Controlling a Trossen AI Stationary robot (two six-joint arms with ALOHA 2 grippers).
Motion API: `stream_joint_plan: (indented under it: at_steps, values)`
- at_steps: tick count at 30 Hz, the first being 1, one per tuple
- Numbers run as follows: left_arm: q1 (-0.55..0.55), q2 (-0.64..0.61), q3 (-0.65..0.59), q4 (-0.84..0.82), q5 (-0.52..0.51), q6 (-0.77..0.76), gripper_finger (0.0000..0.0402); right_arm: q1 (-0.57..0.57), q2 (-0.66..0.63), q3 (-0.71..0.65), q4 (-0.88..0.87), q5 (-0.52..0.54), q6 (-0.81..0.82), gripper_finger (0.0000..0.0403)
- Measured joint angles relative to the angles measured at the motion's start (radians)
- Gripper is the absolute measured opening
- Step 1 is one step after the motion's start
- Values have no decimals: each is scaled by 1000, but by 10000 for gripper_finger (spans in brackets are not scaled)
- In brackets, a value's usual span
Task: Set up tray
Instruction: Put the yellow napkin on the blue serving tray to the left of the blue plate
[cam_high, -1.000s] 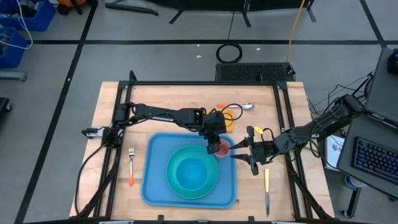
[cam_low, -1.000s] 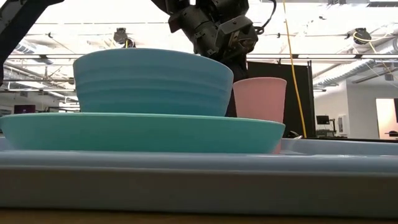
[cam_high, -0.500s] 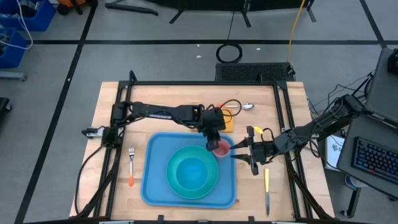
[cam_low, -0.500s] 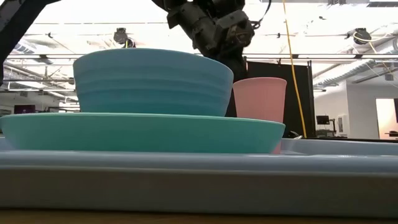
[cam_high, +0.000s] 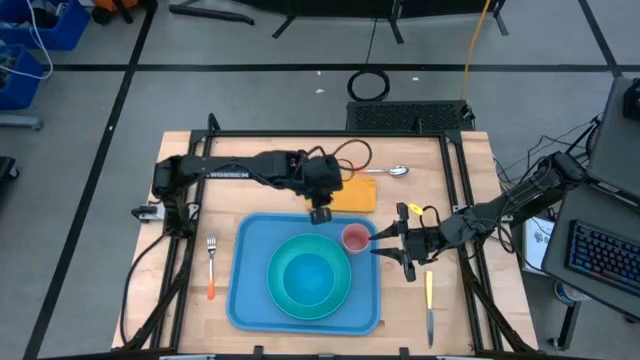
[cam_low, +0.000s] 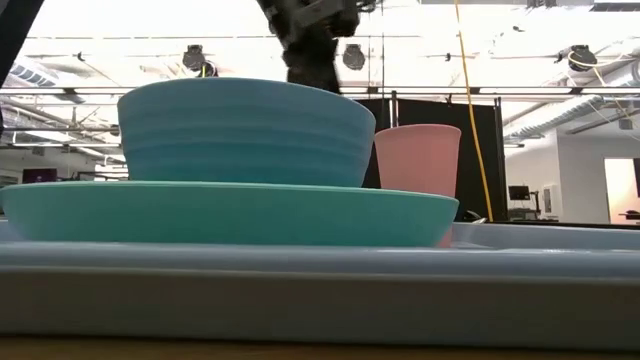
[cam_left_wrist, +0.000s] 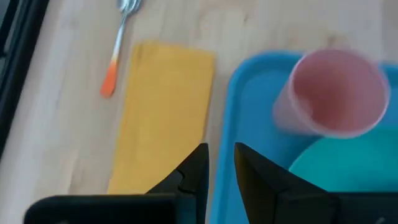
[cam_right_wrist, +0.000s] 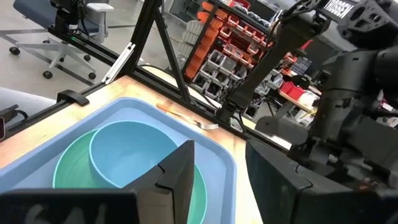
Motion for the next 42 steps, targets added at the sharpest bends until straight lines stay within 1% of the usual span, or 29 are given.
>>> stream_joint_plan:
  at_steps: [2, 6, 8, 12, 15, 20, 26, 30, 32, 36, 39, 42]
  values:
    - [21, -6, 0, -62, 3, 5, 81, 0, 0, 0, 1, 0, -1, 134]
    - [83, -7, 0, -120, 60, 24, 81, -2, 0, 0, 7, 0, -2, 134]
    - [119, -7, -6, -119, 120, 59, 81, -2, 0, 0, 6, 0, -2, 134]
    - [192, -5, -15, -118, 284, 136, 81, -2, 0, 0, 2, 0, -2, 134]
    - [251, -5, -15, -120, 363, 158, 81, -3, 0, 0, 0, 0, -2, 134]
    - [352, -5, -17, -169, 365, 194, 81, -3, 0, 0, 0, 0, -13, 134]
    - [466, -5, -86, -162, 517, 261, 81, -3, 0, 0, -1, 27, 4, 134]
    - [530, -3, -138, -155, 583, 311, 81, -4, 0, 0, 0, 53, 7, 134]
    - [557, -3, -162, -117, 594, 314, 81, -15, 0, 0, 10, 54, 7, 134]
    - [590, 18, -192, -75, 595, 275, 81, -50, 0, 0, 34, 54, 7, 134]
    - [598, 52, -201, -74, 596, 257, 81, -70, 0, 0, 7, 54, 41, 134]
    - [597, 95, -207, -73, 644, 258, 84, -83, 0, 0, -37, 54, 90, 134]
